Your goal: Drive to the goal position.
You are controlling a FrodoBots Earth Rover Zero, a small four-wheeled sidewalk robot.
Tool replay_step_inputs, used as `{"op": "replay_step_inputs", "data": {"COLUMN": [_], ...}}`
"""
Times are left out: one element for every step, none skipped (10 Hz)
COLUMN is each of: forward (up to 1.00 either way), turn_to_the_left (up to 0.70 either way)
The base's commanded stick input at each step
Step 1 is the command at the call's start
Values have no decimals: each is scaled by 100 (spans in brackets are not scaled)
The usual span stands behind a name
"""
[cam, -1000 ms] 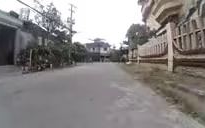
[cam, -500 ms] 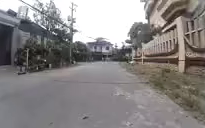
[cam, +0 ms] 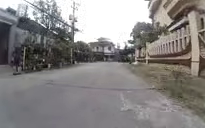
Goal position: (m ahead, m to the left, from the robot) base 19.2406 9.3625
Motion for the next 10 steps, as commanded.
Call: {"op": "replay_step_inputs", "data": {"forward": [100,100,100,100,100,100,100,100,100,100], "turn_to_the_left": [-37,-37,-37,3,3,3,3,3,3,3]}}
